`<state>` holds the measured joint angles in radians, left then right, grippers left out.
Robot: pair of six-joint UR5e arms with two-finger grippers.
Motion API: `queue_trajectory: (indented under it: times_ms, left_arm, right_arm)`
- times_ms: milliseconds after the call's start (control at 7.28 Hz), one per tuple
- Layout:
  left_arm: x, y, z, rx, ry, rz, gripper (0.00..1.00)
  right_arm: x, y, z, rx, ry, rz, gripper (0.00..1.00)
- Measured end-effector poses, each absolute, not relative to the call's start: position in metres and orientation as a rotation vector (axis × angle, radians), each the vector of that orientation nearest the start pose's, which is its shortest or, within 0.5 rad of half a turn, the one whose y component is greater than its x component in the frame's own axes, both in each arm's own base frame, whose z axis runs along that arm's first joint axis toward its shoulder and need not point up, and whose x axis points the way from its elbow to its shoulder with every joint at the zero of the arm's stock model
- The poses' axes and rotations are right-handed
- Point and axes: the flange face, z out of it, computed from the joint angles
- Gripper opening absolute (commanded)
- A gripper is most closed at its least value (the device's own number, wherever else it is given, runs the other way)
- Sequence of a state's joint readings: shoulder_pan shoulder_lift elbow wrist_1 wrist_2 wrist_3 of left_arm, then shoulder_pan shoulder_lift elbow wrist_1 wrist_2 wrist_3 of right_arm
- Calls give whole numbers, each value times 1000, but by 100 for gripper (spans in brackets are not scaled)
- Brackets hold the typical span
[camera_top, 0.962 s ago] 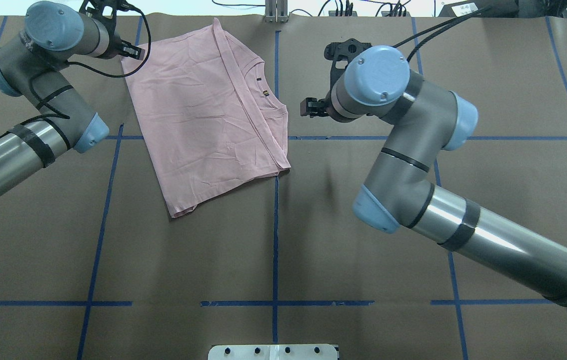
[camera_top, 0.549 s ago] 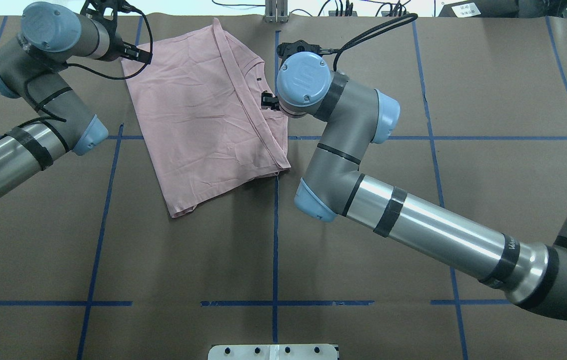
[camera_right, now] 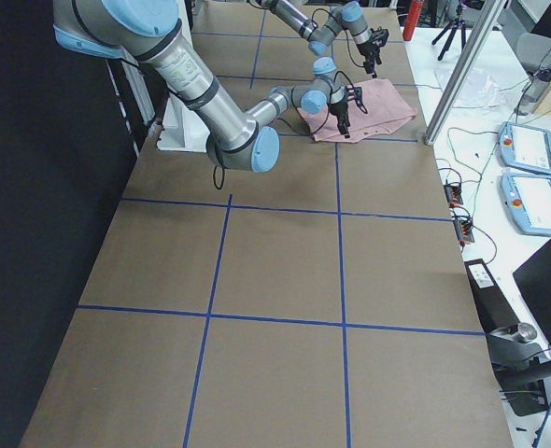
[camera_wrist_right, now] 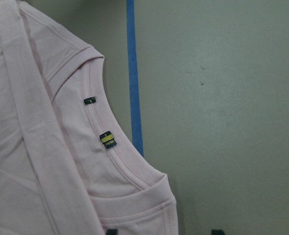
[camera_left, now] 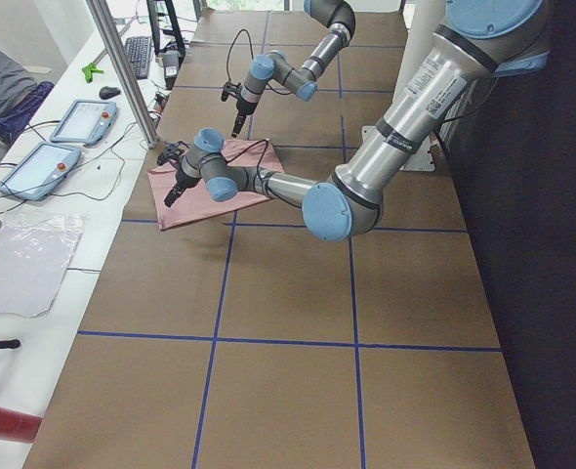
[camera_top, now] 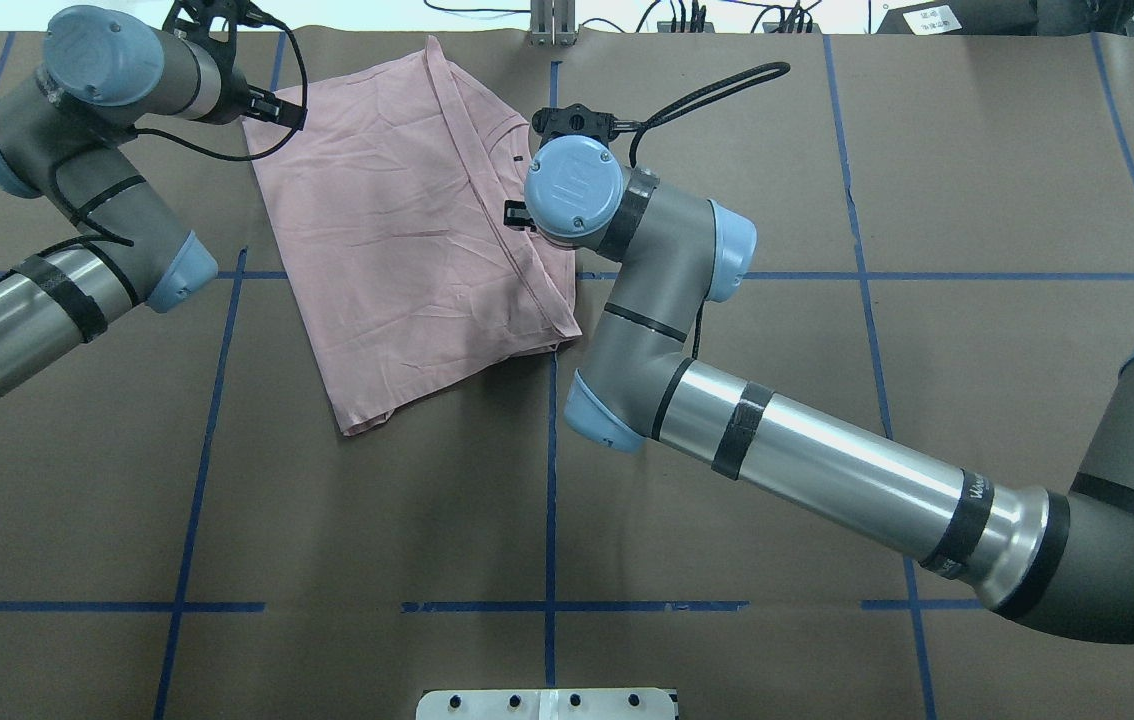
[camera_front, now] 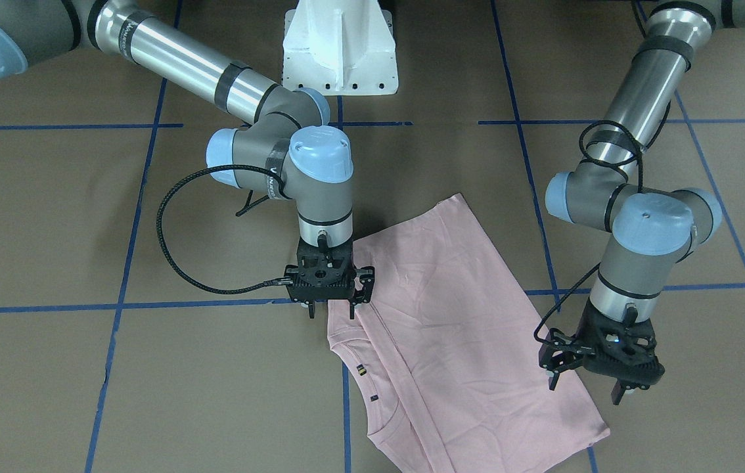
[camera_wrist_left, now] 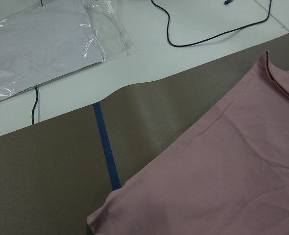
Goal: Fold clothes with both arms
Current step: 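Lower the right gripper onto the shirt's collar corner nearest it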
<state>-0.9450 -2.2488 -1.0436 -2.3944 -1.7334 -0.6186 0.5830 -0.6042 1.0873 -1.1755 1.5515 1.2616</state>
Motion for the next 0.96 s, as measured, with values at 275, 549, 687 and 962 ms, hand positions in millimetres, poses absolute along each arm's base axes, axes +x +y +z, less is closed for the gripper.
queue_trajectory:
  times_ms: [275,549,687,962]
  left_arm:
    - [370,-710,407,703,688,87,100]
    - [371,-709,407,702,690,88,100]
    - [371,-709,407,703,690,88,100]
    - [371,-709,407,702,690,88,100]
  right_arm:
    - [-636,-569,216,398,-789,274,53]
    - [-645,-561,219,391,-785,266,51]
    - [-647,-559,220,389,-784,264,48]
    - [-649,-556,224,385,-781,262,45]
